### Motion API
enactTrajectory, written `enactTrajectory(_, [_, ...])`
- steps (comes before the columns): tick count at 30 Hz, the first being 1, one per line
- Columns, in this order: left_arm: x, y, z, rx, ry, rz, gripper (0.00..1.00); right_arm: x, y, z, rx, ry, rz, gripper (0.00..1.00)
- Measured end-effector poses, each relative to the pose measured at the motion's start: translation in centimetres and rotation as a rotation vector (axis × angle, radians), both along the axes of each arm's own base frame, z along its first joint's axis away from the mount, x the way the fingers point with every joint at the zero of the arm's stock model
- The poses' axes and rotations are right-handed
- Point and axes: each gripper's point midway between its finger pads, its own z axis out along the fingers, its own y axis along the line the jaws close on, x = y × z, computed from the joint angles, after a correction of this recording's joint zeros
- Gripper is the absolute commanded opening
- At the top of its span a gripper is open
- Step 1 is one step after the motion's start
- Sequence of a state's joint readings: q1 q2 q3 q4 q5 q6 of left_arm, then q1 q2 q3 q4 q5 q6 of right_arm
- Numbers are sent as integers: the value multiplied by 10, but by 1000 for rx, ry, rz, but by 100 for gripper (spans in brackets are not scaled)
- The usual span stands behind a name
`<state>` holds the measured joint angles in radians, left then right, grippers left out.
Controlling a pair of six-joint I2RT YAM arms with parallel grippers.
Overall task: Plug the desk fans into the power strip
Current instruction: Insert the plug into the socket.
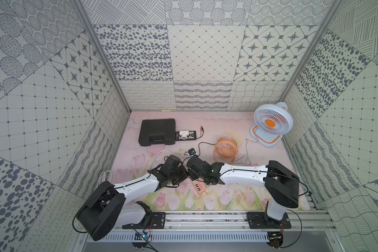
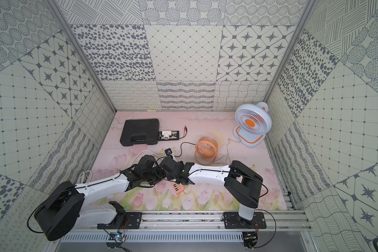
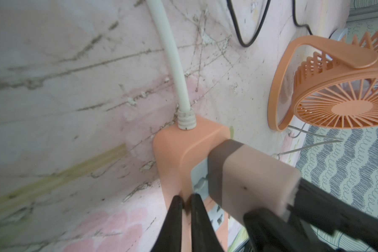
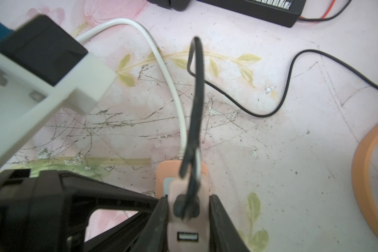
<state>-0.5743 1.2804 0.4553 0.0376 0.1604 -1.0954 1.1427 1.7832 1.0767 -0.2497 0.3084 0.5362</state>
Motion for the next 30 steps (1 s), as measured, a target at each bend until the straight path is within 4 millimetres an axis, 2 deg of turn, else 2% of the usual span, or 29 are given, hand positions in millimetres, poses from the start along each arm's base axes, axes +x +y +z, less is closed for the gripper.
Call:
enactTrajectory(4, [0, 0, 0, 2, 0, -1, 13, 1, 0, 3, 8, -3, -3, 0])
enactTrajectory(6, [0, 0, 1, 4, -1, -3, 13, 2, 2, 11, 25, -9, -5, 7])
enactTrajectory(14, [1, 1, 3, 26, -11, -22, 13, 0, 0, 19, 31, 37, 5, 37])
enactTrajectory(19, [1, 1, 3, 36, -19, -37, 13, -38, -7, 6, -20, 191, 81, 55])
enactTrajectory(22, [1, 1, 3, 41, -24, -43, 13, -54, -10, 7, -24, 242, 109, 65])
enactTrajectory(27, [2, 1, 4, 51, -37, -57, 13, -64, -18, 26, 25, 256, 121, 75])
enactTrajectory(30, [2, 3, 5, 65, -44, -58, 13, -65, -25, 24, 52, 281, 106, 76])
